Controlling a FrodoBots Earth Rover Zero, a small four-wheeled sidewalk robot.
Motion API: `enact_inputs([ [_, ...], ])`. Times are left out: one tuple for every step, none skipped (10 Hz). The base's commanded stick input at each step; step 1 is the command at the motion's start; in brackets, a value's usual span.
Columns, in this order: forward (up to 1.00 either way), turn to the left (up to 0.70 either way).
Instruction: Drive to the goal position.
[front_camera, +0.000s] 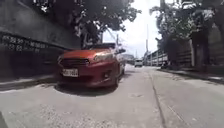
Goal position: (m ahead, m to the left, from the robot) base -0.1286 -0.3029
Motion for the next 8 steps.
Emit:
enact_inputs([
  [-1.0, 0.0],
  [-0.89, -0.11],
  [-0.65, -0.35],
  [-0.4, -0.6],
  [-0.16, -0.84],
  [0.0, -1.0],
  [0.0, -1.0],
  [0.0, -1.0],
])
